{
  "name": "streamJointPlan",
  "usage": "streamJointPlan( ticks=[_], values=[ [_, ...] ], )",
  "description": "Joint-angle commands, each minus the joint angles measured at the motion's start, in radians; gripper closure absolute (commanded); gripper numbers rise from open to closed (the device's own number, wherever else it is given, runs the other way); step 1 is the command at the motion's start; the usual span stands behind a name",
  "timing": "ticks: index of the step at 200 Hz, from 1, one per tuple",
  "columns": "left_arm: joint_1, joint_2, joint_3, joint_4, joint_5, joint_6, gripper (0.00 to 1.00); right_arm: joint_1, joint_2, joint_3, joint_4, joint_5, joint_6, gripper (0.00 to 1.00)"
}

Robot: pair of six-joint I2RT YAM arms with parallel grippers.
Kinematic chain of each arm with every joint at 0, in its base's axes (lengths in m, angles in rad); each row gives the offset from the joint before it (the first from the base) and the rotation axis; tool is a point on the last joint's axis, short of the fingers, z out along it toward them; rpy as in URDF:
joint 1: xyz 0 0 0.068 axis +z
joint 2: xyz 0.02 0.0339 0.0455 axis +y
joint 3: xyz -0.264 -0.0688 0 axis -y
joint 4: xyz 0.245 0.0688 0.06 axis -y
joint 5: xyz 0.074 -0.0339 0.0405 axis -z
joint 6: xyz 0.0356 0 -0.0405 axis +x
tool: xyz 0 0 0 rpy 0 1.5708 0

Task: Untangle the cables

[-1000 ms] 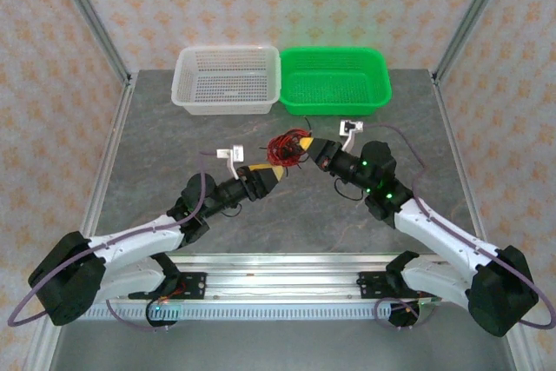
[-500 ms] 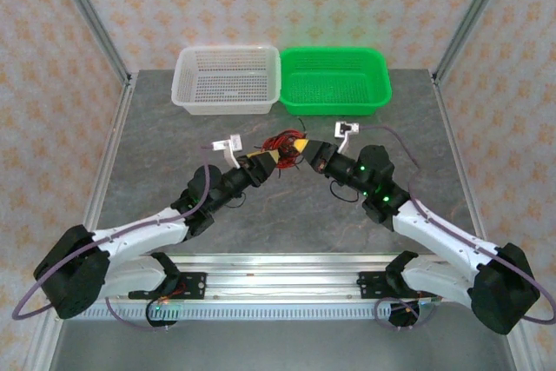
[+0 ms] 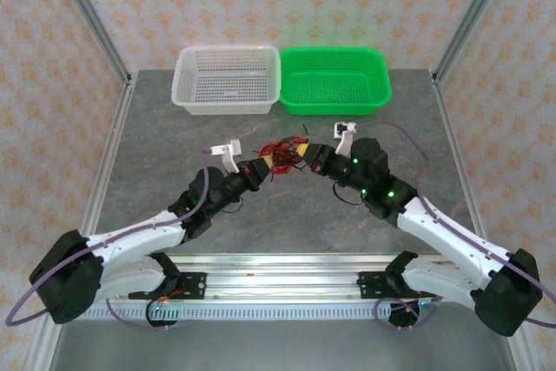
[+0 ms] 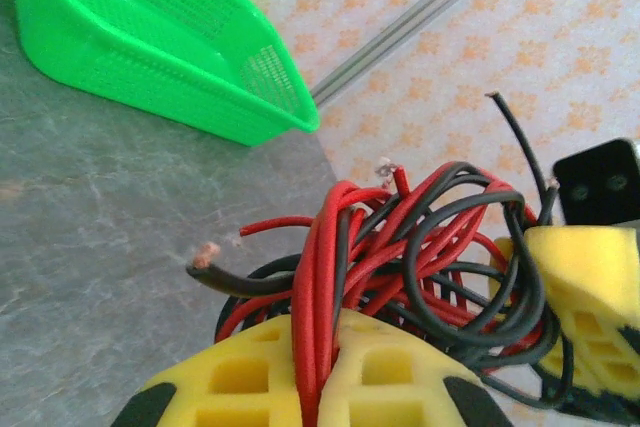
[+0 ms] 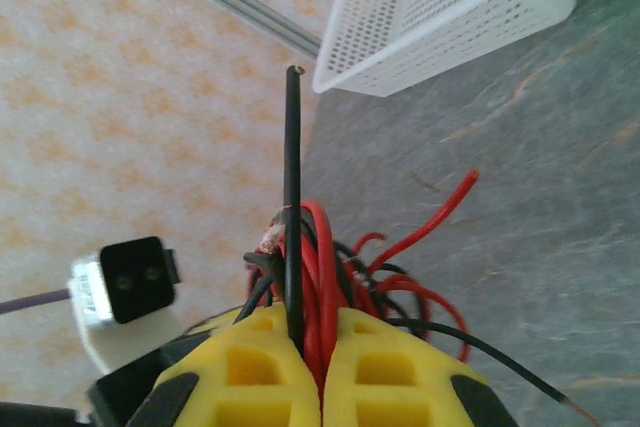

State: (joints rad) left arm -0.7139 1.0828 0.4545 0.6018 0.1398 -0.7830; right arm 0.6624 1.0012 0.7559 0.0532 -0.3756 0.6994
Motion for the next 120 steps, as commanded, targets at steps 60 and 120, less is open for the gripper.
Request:
streamJointPlan(
  ticks=[60, 120],
  values=[
    [0.014, -0.070, 0.009, -0.428, -0.093, 0.168, 0.99, -0.007, 0.084, 0.082, -0.283, 0.119, -0.344, 1.00],
    [0.014, -0.044, -0.055, -0.350, -0.112, 0.073, 1.00, -0.007, 0.159, -0.035, -0.096, 0.137, -0.160, 0.97]
  ],
)
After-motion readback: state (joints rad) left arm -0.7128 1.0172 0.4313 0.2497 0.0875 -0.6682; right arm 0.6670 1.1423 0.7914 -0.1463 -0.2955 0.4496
